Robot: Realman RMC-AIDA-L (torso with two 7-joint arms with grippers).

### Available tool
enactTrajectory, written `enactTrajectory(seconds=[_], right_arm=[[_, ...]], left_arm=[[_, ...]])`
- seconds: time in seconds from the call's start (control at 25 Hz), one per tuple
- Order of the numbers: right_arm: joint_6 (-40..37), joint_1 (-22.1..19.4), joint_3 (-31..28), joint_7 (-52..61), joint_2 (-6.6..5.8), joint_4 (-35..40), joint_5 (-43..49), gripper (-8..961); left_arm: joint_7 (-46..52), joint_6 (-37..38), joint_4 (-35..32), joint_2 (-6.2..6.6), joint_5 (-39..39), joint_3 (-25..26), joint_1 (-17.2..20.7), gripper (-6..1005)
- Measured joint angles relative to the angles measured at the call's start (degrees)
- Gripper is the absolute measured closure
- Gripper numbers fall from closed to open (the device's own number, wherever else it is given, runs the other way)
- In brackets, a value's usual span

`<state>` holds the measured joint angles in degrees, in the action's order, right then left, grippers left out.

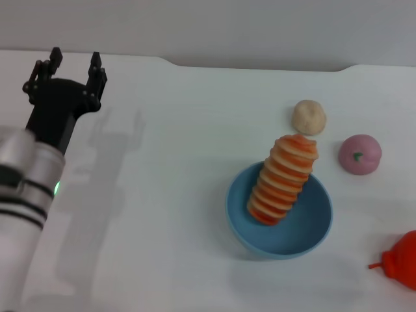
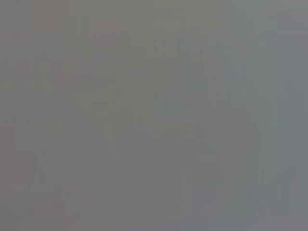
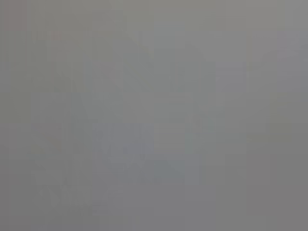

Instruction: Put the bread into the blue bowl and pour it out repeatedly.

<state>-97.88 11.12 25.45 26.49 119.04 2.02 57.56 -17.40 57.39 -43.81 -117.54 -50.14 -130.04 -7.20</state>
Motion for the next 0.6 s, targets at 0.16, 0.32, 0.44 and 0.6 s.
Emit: enactTrajectory(seconds=[0.16,0.32,0.44,0.6], right_arm=[[-3.0,0.7,-4.9,-14.6,0.08,-9.3,-9.5,510],[-2.1,-0.4,-4.8,-11.1,-0.30,-9.1,-10.3,510],[0.1,-0.8,-4.6,-5.5,-0.34,-8.0,-10.3,510],[3.9,-0.6,-4.4,-4.0,-0.29,-7.6,-9.9,510]], left_arm=[[6.2,7.0,3.8,-0.15,4.6,0.0,1.6,394],[8.1,10.4,6.4,-0.18,4.6,0.3,2.8,394],[8.2,10.4,7.8,-0.29,4.3,0.5,3.1,395],[8.2,10.5,9.8,-0.46,4.3,0.5,2.6,395]])
